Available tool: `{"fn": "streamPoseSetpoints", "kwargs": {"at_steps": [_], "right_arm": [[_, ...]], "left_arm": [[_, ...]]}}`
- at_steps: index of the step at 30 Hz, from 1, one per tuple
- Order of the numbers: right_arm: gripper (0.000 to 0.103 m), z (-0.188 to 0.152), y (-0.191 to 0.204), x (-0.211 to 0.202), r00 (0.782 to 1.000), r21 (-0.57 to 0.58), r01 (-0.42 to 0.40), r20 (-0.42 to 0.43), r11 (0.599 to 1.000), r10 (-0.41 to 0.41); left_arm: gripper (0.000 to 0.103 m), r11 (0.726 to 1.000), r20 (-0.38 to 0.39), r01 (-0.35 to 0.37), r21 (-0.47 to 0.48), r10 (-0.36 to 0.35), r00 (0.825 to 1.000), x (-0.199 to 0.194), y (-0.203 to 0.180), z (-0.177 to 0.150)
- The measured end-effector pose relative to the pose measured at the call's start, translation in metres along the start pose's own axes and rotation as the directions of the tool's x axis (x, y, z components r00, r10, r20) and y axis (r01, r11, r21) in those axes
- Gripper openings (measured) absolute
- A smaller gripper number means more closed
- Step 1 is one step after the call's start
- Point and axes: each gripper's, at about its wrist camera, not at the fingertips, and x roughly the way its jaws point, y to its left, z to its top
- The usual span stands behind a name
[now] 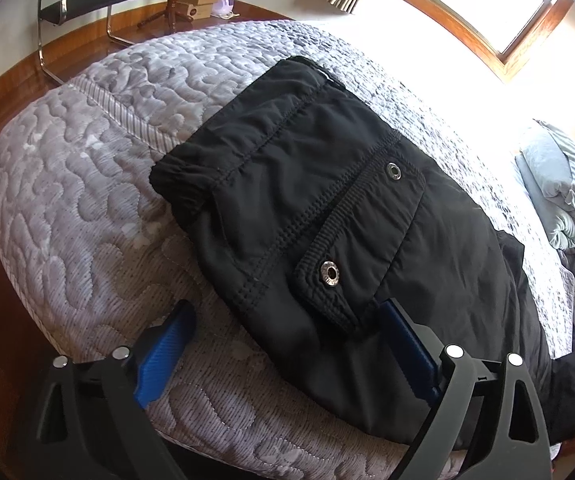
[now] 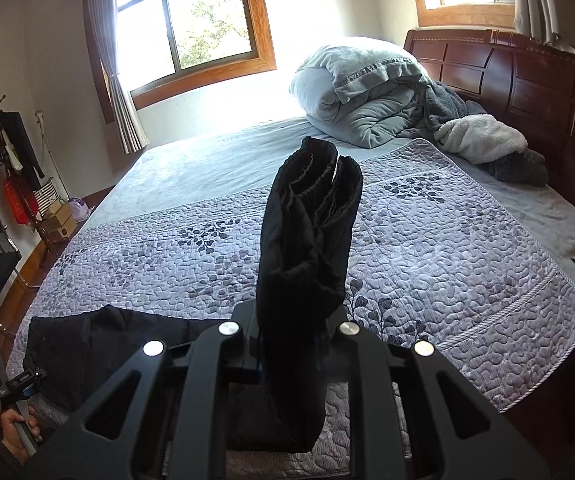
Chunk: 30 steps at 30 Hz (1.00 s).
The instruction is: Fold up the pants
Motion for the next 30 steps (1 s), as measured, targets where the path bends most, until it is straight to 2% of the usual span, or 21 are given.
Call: {"fn": "streamPoseSetpoints", "kwargs": {"at_steps": [19,30], "right_arm": [[0.015,0.002,0.059,0.011,0.999,-0.152,-0.011,-0.034,0.988,0.006],[0.015,-0.012,0.109,0.025,0.997,-0.296,0.005,-0.067,0.955,-0.026]], "left_arm": [[0.095,1.000,-0.001,0.023,0.005,-0.023,1.000,-0.003,0.005,-0.003],[0.095,0.998,0.003,0.055,-0.014,-0.055,0.998,-0.006,0.011,-0.003]]}}
